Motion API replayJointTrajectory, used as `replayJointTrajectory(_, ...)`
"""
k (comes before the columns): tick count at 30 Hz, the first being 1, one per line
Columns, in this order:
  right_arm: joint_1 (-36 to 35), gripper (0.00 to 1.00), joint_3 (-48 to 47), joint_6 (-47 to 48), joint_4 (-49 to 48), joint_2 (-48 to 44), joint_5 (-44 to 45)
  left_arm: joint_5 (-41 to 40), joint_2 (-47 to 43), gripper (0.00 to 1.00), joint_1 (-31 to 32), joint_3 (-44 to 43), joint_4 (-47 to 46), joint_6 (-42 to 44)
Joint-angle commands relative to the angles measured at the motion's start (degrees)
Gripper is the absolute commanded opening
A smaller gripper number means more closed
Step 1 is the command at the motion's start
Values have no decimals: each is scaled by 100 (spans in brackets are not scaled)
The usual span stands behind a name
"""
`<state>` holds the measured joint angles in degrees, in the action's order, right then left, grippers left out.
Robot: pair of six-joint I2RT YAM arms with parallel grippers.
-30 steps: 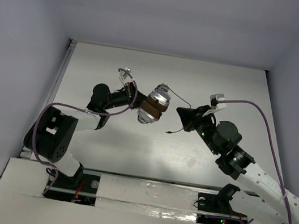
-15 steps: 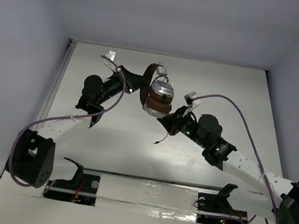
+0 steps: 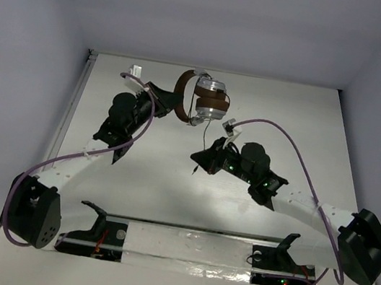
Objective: Wrap the headphones
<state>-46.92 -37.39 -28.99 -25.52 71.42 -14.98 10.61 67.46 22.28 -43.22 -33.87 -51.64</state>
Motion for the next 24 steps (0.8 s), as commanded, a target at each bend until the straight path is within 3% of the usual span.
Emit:
replayJointTrajectory(1, -2, 0, 73, -150, -691, -14, 170, -331, -277, 0, 197, -362, -296, -5)
replayJointTrajectory(8, -2, 0, -49, -185, -517, -31, 391, -796, -418, 0, 197, -485, 125, 276)
replayJointTrajectory(15, -353, 0, -356, -283, 275, 91, 181, -2692, -331, 0, 619, -749, 811, 391)
replayJointTrajectory(24, -933, 0, -1007, -54, 934, 417, 189, -3785, 12, 0, 1155, -890, 1145, 672)
